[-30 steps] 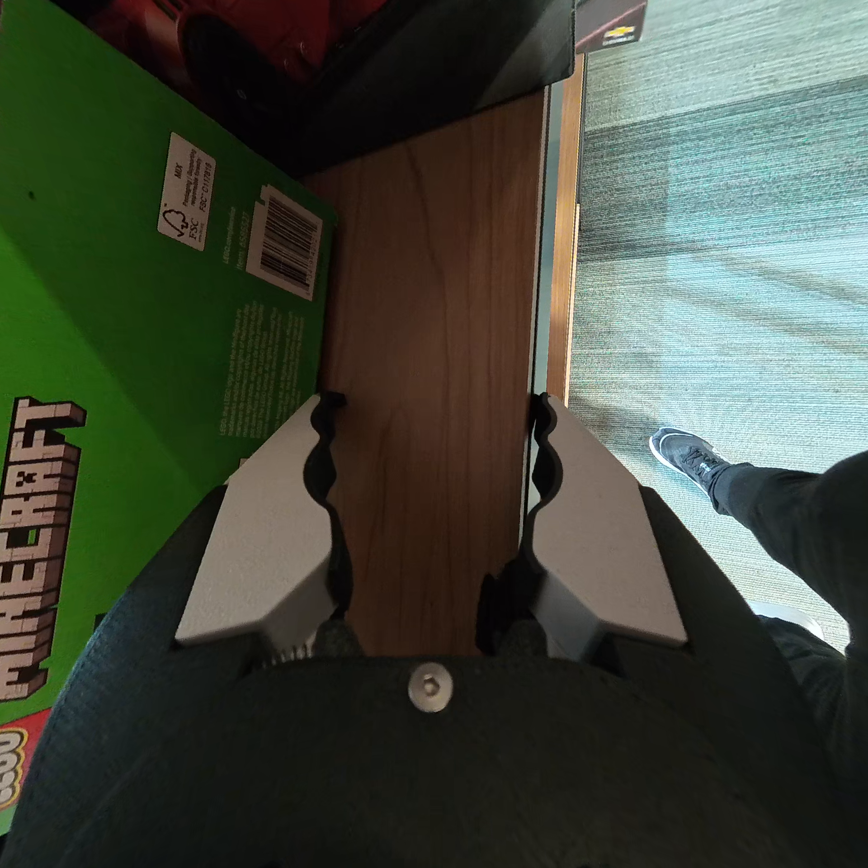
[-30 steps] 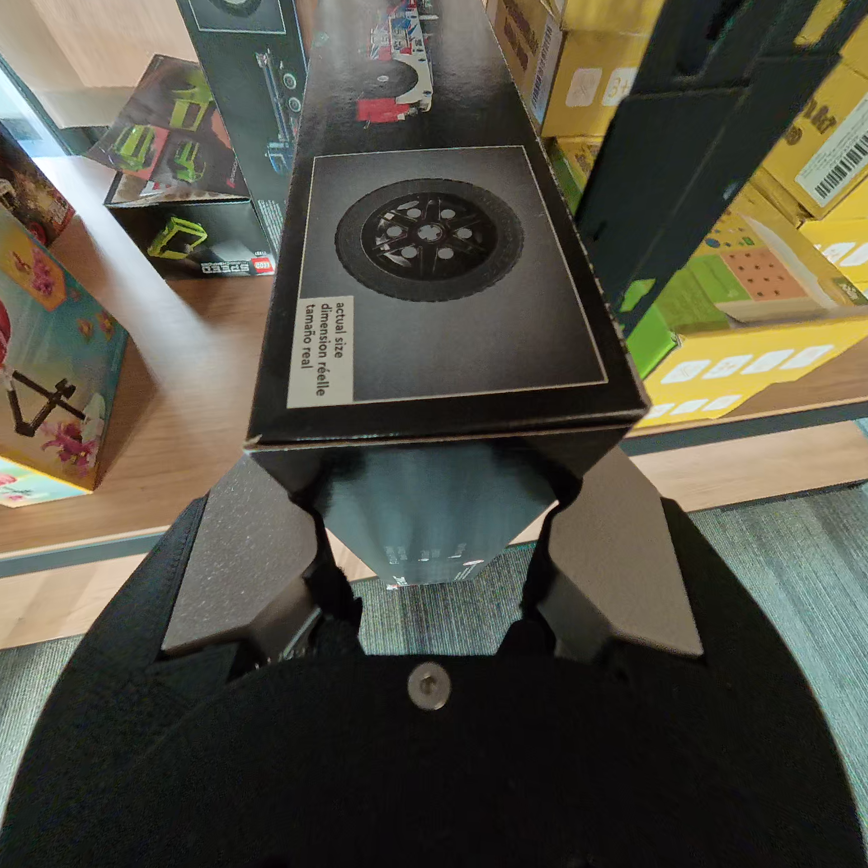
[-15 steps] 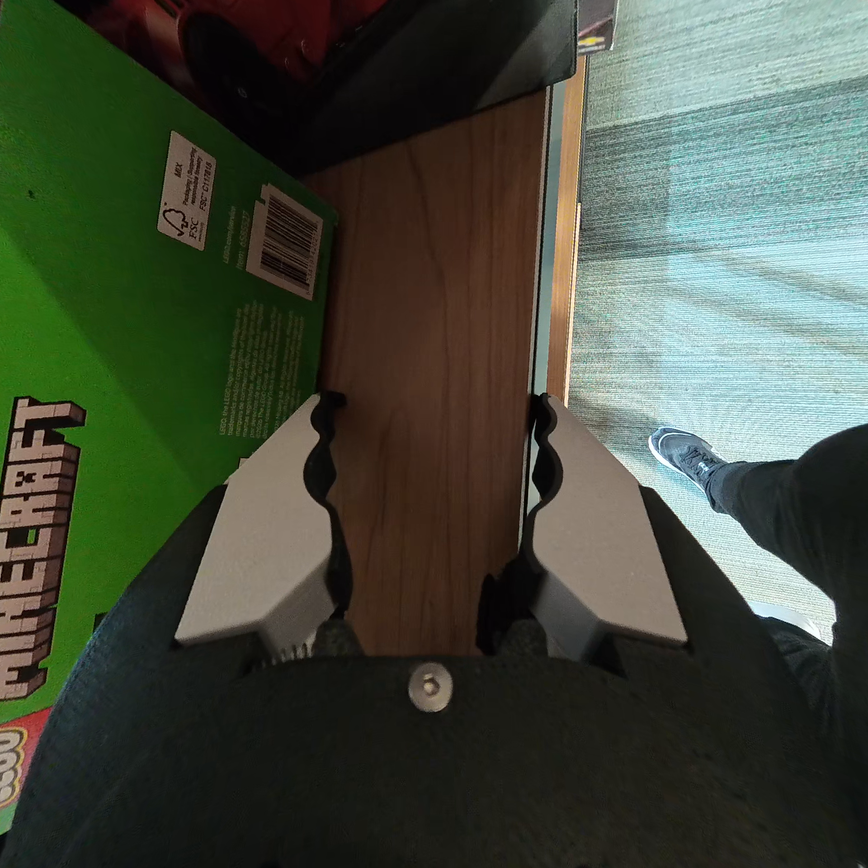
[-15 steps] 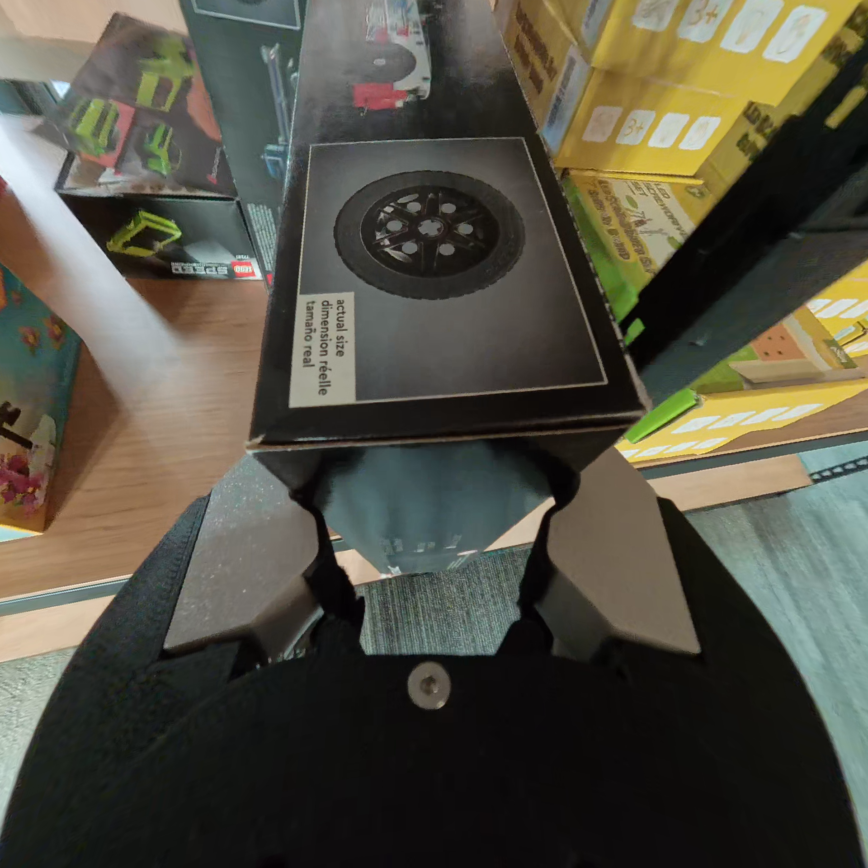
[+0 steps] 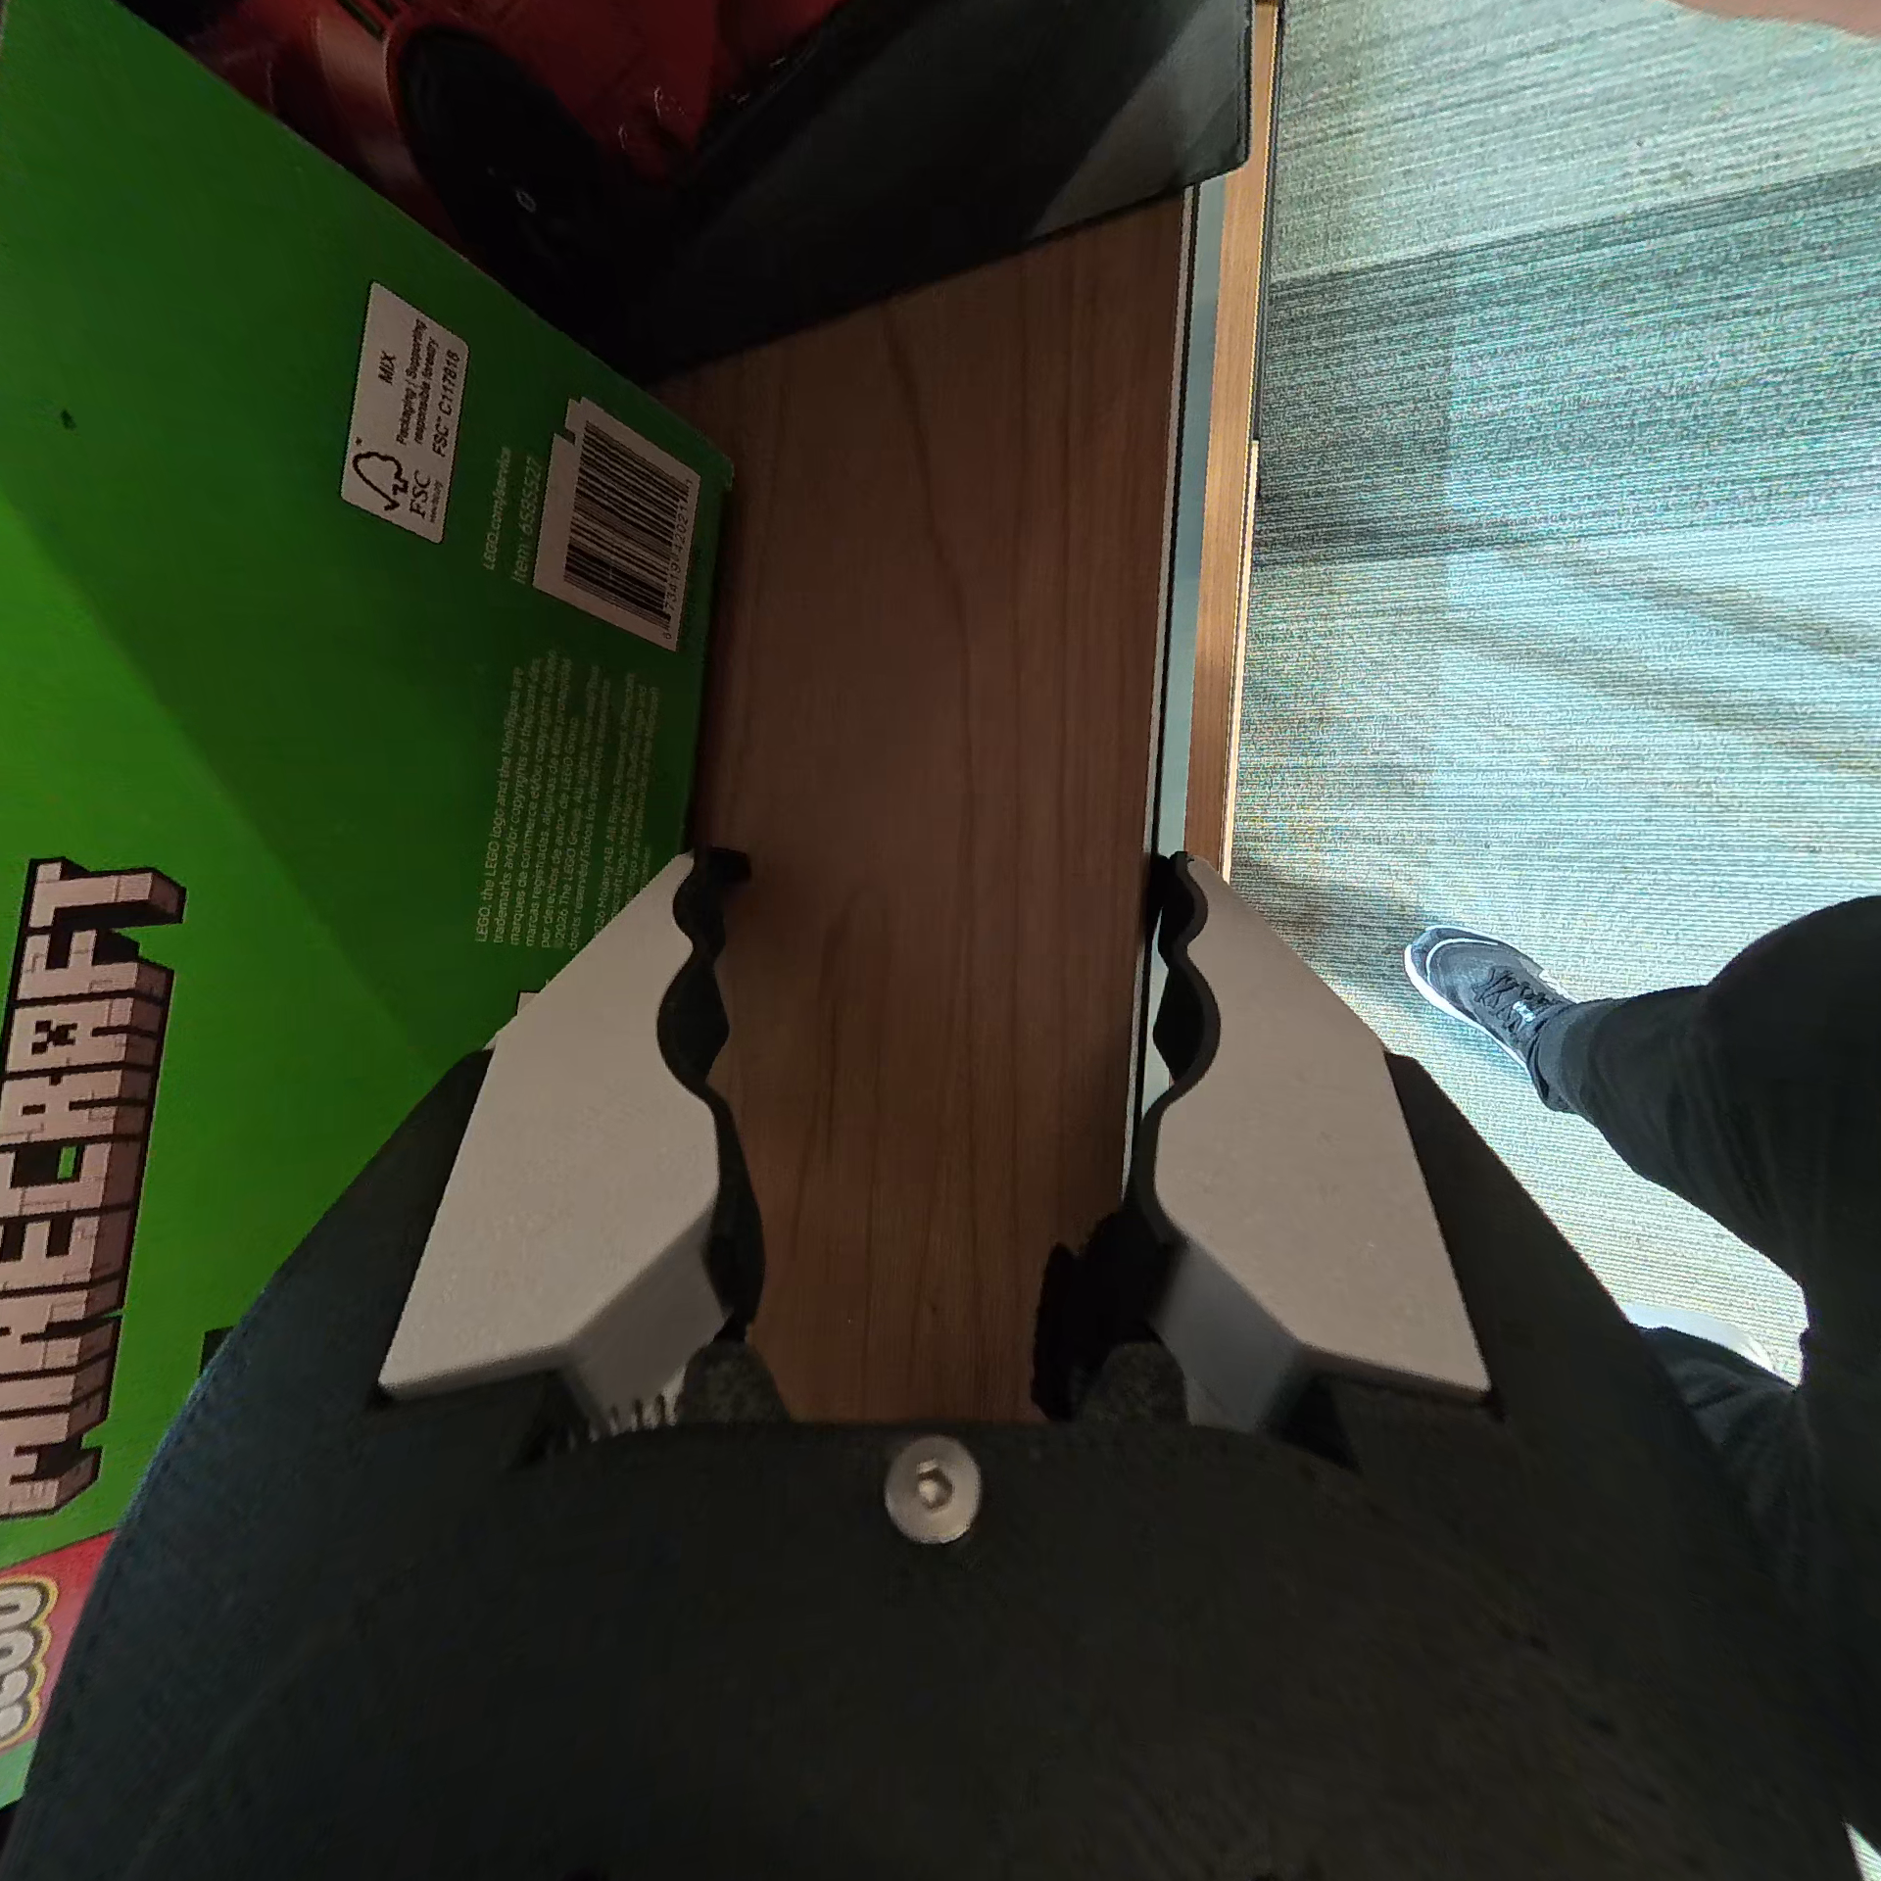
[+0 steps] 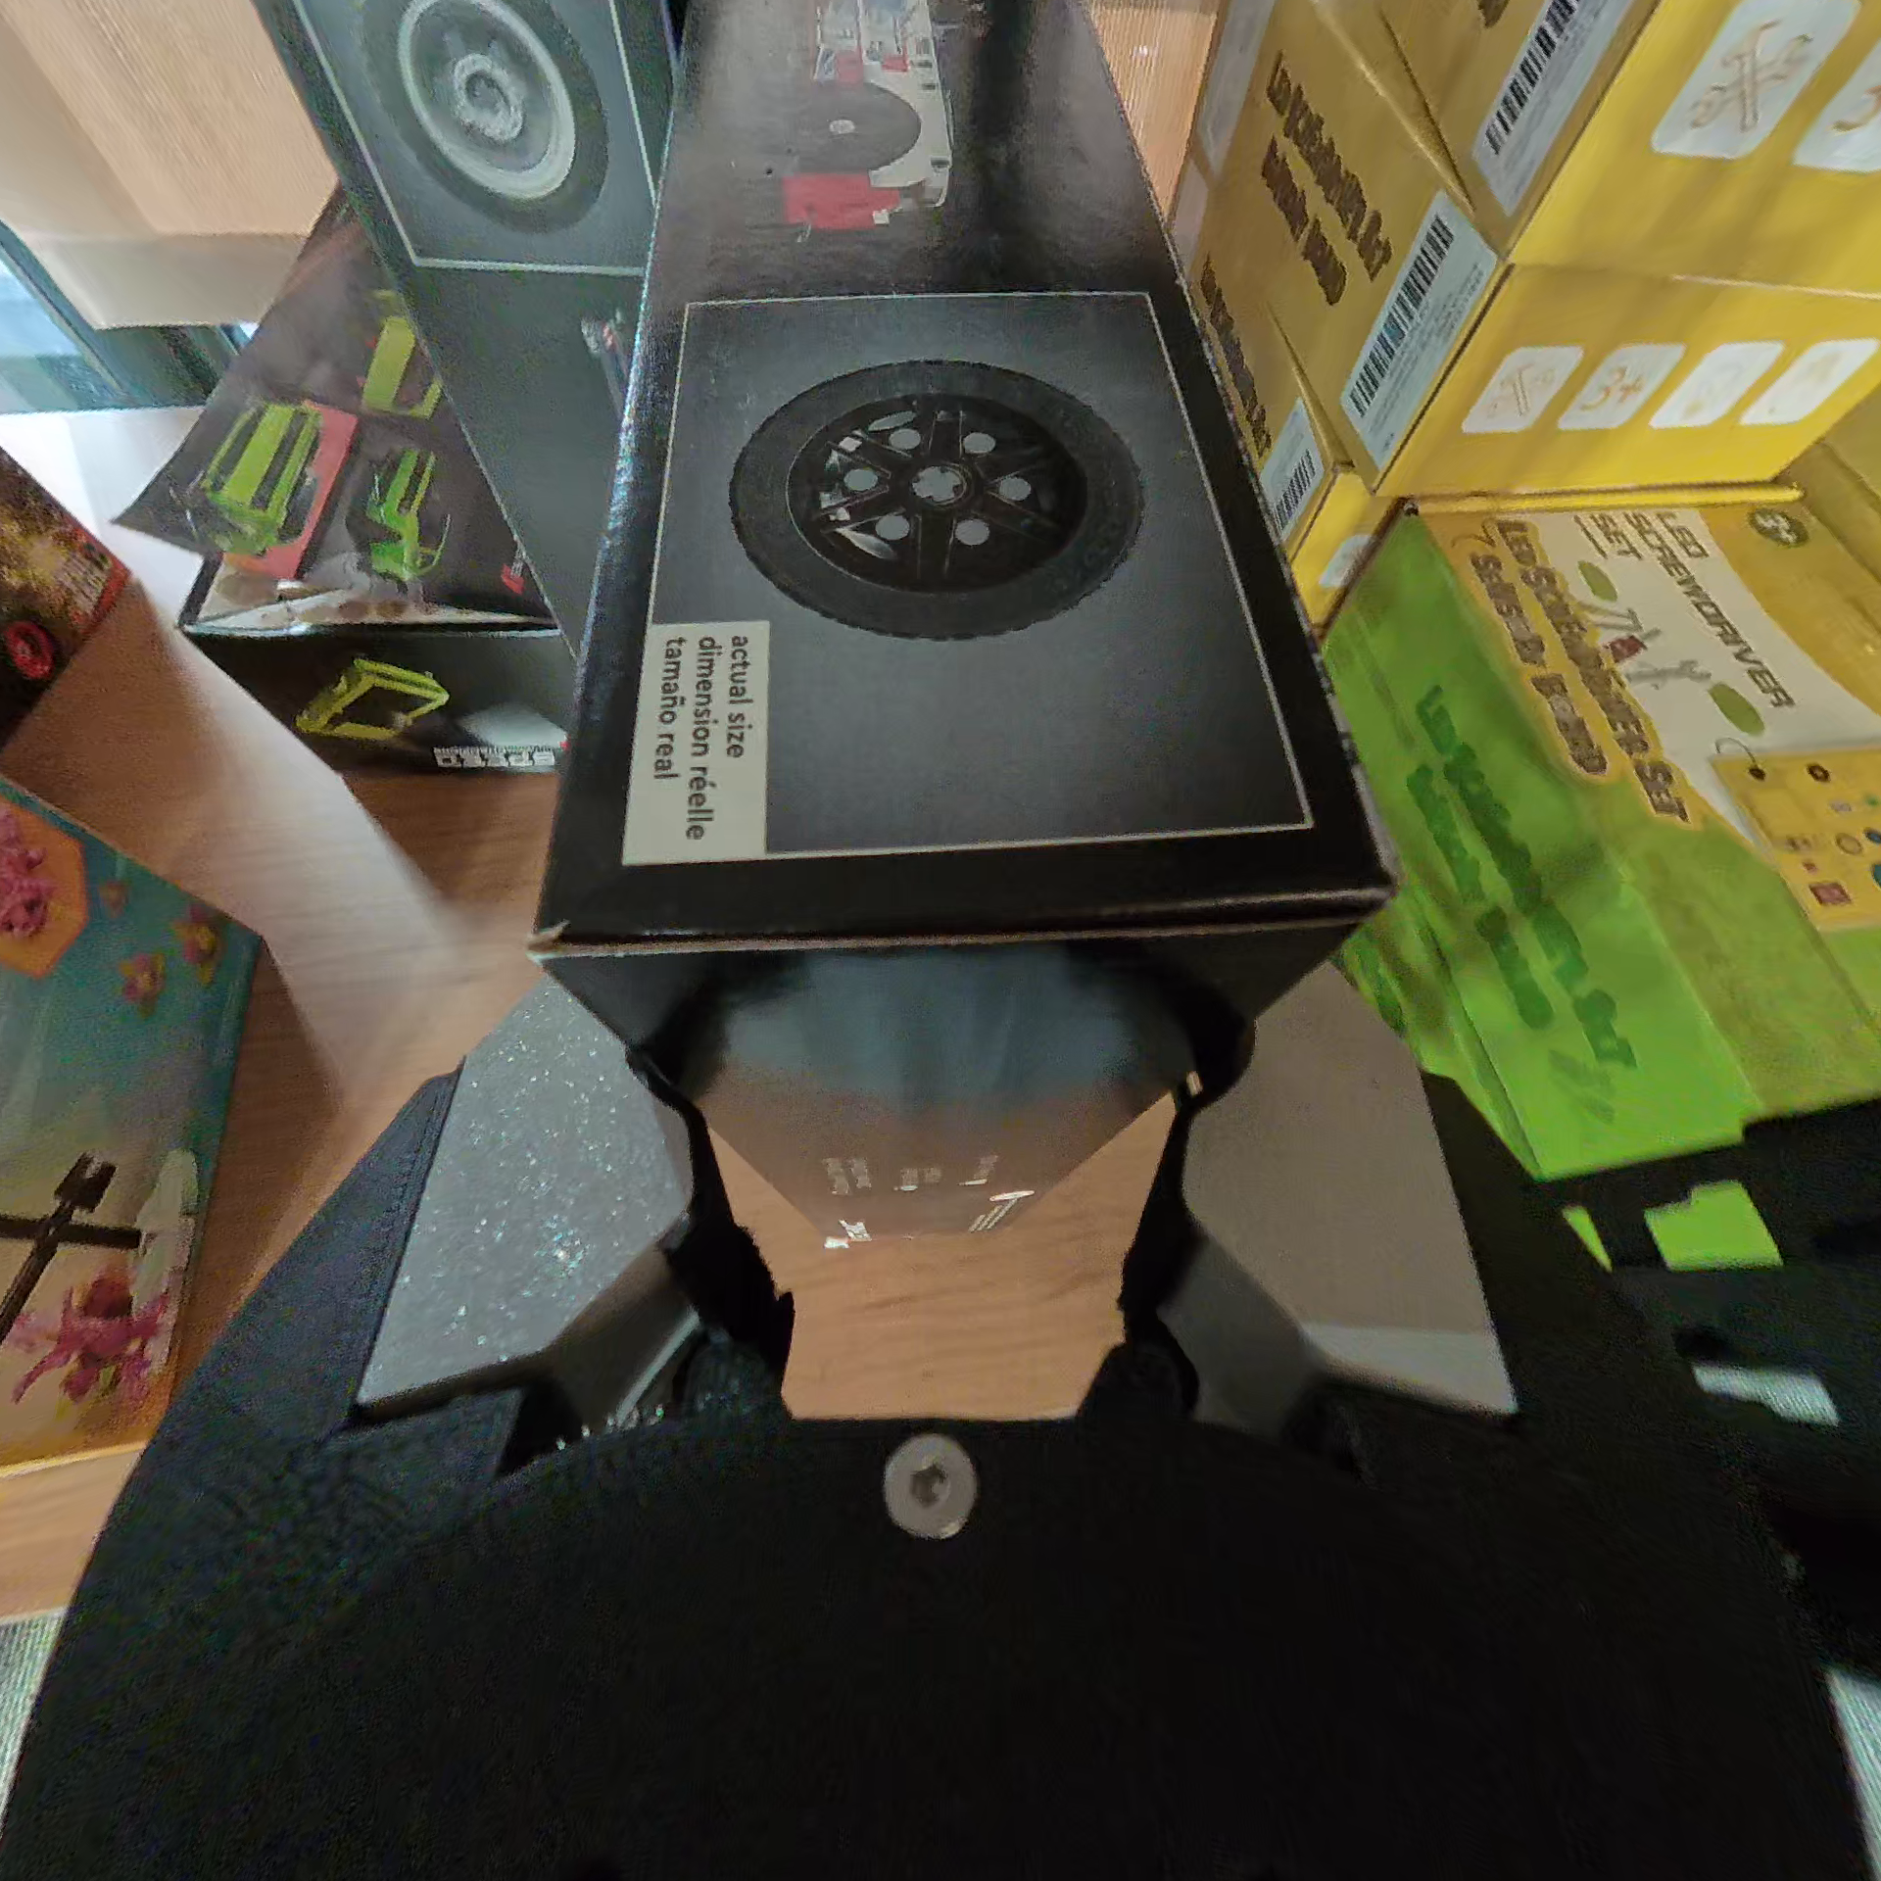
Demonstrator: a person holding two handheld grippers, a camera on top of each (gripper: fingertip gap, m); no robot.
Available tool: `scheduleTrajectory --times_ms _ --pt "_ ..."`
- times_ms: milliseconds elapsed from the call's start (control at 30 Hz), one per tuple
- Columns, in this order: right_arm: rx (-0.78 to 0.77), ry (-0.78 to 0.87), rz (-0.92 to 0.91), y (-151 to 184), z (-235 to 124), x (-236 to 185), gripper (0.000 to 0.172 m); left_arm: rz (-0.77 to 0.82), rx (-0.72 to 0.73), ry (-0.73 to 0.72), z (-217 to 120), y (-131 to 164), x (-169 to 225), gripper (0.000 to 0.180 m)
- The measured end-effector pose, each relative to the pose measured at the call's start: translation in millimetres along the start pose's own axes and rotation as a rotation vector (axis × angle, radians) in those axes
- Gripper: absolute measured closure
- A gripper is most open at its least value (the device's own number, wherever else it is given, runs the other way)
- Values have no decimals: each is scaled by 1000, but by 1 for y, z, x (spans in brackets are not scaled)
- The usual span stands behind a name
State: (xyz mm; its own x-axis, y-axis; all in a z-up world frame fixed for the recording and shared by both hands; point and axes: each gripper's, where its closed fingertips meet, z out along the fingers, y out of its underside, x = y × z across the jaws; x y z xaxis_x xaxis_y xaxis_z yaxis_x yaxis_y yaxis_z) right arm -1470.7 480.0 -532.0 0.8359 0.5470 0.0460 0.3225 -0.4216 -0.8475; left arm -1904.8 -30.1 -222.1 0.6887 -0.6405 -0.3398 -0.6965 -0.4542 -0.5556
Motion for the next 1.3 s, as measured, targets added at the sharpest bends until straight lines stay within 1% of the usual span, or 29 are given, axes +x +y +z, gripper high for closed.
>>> scheduleTrajectory --times_ms 33,167,267,300,333,367,433,467,500,533,600,633,700,767,833,933,1033,1100,1133,1167,1300 --pt "5 -7 -3 -4 6 1 73 0 0 0 0 0 0 96" --pt "11 -48 -21 -15 24 13 73 0 0 0 0 0 0 96" --pt "-62 -38 -44 -17 34 19 71 0 1 0 0 0 0 96" --pt "-83 -3 -41 -16 32 21 66 0 1 0 0 0 0 96" --pt "-70 25 -30 -19 28 22 42 0 1 0 0 0 0 95" --pt "-52 68 -19 -22 21 23 34 0 1 0 0 0 0 96" --pt "-3 223 -69 -25 -6 26 35 0 1 -1 0 0 0 96" --pt "81 253 -105 -34 -24 16 48 0 1 0 0 0 0 96" --pt "191 240 -137 -48 -38 -4 62 1 2 0 0 0 0 96" --pt "256 208 -155 -57 -44 -25 67 1 2 0 0 0 0 95" --pt "284 81 -118 -66 -29 -67 62 1 2 0 0 0 0 95" --pt "311 30 -85 -73 -18 -82 63 0 2 0 0 0 0 95" --pt "321 -28 -40 -86 9 -98 62 -1 1 0 0 0 0 95" --pt "339 -43 -54 -105 37 -106 55 -2 0 -1 0 0 0 95" --pt "306 -40 -45 -118 67 -107 47 -3 0 -2 0 0 0 95" --pt "285 -51 19 -133 101 -101 45 -3 1 -2 0 0 0 95" --pt "273 -54 39 -141 124 -99 49 -4 1 -2 0 0 0 95" --pt "312 -23 59 -147 130 -92 56 -3 1 -3 0 0 0 95" --pt "333 -38 80 -149 131 -92 61 -3 1 -3 0 0 0 95" --pt "342 -42 86 -149 131 -90 74 -2 1 -3 0 0 0 95" --pt "328 -56 68 -150 133 -90 76 -3 1 -3 0 0 0 95"
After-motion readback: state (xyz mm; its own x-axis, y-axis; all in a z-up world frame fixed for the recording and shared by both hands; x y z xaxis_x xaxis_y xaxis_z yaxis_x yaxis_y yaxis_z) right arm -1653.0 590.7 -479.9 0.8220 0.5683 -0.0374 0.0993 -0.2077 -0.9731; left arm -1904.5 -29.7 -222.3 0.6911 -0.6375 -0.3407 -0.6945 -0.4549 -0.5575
